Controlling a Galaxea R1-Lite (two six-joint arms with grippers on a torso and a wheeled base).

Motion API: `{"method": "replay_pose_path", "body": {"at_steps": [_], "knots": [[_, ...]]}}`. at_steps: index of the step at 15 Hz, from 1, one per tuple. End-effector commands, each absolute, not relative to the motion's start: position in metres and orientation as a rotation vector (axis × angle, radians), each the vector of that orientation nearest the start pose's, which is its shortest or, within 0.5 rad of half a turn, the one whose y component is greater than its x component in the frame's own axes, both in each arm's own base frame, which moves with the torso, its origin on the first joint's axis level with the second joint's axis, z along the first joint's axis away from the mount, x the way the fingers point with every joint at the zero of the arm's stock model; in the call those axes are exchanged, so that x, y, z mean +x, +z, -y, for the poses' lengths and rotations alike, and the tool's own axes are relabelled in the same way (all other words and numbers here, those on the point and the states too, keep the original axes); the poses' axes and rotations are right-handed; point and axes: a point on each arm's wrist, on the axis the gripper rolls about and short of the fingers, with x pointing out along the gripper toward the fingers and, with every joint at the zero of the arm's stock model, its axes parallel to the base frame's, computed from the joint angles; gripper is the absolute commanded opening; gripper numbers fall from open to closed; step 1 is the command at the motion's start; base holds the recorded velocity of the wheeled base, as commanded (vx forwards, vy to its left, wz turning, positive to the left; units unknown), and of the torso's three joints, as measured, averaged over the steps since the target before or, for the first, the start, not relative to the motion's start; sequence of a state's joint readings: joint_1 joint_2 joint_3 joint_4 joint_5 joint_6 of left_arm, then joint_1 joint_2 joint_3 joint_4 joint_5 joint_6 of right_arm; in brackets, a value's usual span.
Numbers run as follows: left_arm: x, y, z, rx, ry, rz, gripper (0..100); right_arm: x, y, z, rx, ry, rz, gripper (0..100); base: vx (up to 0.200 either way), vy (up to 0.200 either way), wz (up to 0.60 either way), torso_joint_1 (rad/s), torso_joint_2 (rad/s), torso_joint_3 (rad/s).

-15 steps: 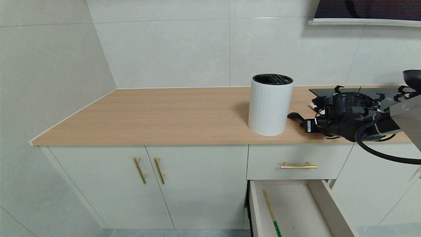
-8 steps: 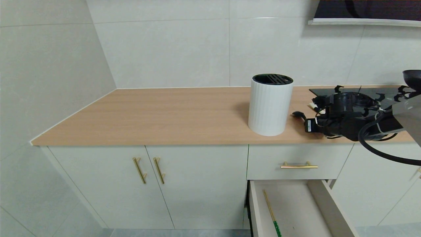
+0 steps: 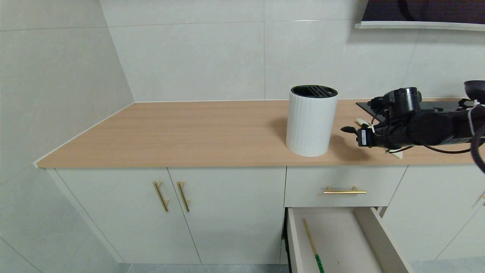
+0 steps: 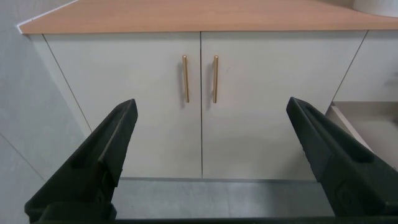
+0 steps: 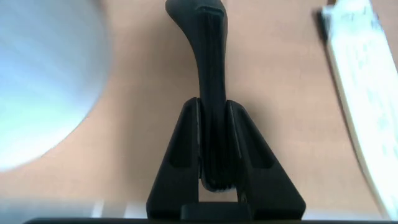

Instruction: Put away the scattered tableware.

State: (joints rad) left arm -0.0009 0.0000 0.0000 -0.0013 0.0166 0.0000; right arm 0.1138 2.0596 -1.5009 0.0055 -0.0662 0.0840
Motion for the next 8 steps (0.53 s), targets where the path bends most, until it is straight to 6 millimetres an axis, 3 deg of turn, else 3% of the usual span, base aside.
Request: {"method": "replay_pose_path", "body": {"at_steps": [1, 2, 3, 5, 8], "knots": [[-0.023, 0.076, 0.000, 0.000, 0.015, 0.002, 100, 0.375, 0.229, -0.058, 0.073, 0.041, -0.522, 0, 0.000, 0.000, 0.00, 0.000, 0.00, 0.000], [-0.023, 0.076, 0.000, 0.000, 0.015, 0.002, 100, 0.375, 0.229, -0.058, 0.073, 0.041, -0.522, 0, 0.000, 0.000, 0.00, 0.000, 0.00, 0.000], [-0.023, 0.076, 0.000, 0.000, 0.015, 0.002, 100, 0.351, 0.234, -0.062, 0.076, 0.031, -0.542, 0, 0.000, 0.000, 0.00, 0.000, 0.00, 0.000], [-0.023, 0.076, 0.000, 0.000, 0.017, 0.002, 100, 0.329, 0.237, -0.063, 0.070, 0.043, -0.550, 0, 0.000, 0.000, 0.00, 0.000, 0.00, 0.000], [-0.023, 0.076, 0.000, 0.000, 0.017, 0.002, 100, 0.292, 0.223, -0.071, 0.038, 0.059, -0.548, 0, 0.000, 0.000, 0.00, 0.000, 0.00, 0.000]]}}
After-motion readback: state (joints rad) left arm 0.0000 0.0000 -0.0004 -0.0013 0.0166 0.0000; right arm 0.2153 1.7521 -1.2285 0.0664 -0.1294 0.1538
